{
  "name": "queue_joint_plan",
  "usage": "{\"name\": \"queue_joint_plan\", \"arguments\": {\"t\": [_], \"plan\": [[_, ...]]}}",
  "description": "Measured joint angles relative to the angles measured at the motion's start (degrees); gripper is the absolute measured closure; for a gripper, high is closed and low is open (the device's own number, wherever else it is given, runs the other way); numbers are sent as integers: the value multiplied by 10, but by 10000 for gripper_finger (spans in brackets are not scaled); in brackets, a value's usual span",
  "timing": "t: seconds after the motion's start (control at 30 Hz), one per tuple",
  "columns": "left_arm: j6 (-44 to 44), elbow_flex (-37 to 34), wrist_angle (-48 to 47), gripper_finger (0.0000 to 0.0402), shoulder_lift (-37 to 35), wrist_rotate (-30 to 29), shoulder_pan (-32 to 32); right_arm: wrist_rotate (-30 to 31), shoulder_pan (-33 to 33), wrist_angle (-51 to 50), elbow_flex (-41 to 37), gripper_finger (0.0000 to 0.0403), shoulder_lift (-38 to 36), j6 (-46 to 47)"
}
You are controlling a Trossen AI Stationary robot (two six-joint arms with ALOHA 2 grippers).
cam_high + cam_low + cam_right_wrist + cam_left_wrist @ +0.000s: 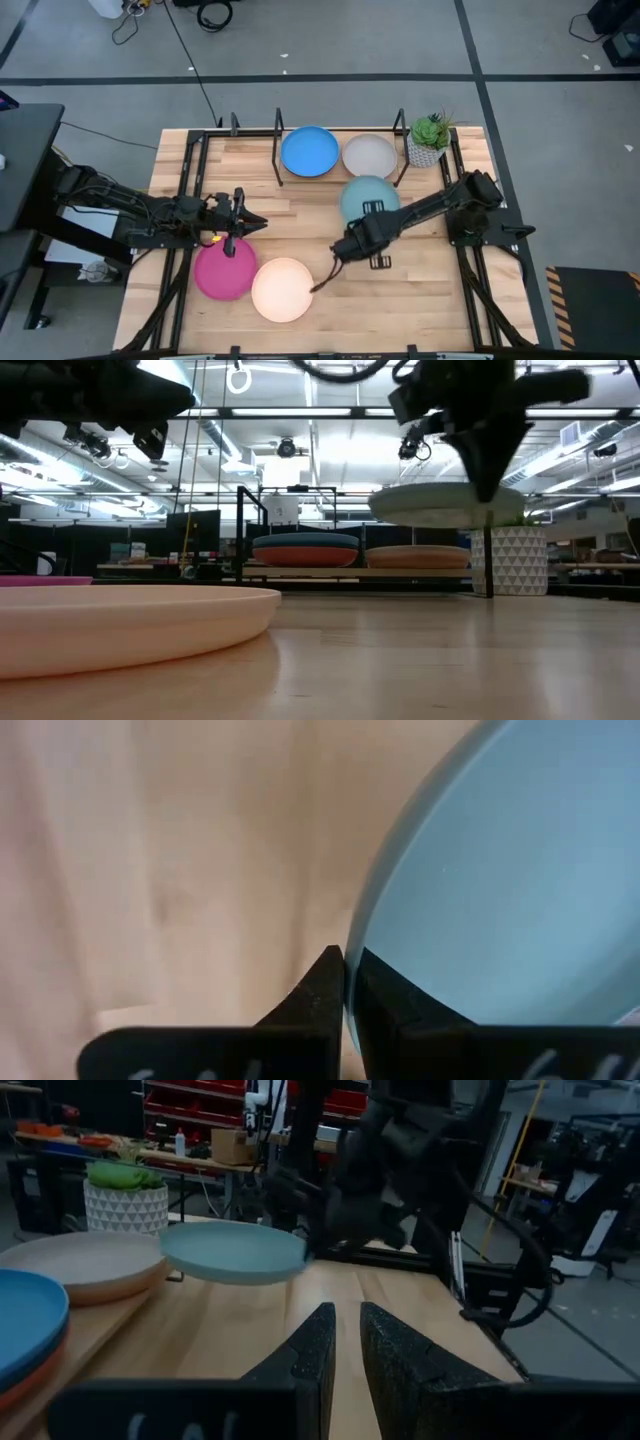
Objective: Place and stack plates onto a shelf
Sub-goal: Stack the light blue plate on the top of the stacked plates on the shelf
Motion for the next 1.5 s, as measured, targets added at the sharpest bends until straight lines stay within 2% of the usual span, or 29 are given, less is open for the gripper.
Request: {"name": "queue_joint_plan", "arguments": {"t": [0.33,0.63,0.83,1.03,1.23,1.5], "plan": [[-53,0,-1,345,0,0,0,61,-114,3,0,383,-1,-105],[-54,0,-20,345,0,0,0,59,-230,28,-1,383,-1,-190],[-54,0,-28,345,0,0,0,25,-295,66,-17,382,-2,-227],[-47,0,-31,345,0,0,0,21,-329,93,-36,382,-2,-255],[-19,0,-31,345,0,0,0,-22,-343,121,-50,380,-2,-270],[-27,0,-31,345,0,0,0,-34,-345,128,-51,353,-2,-270]]}}
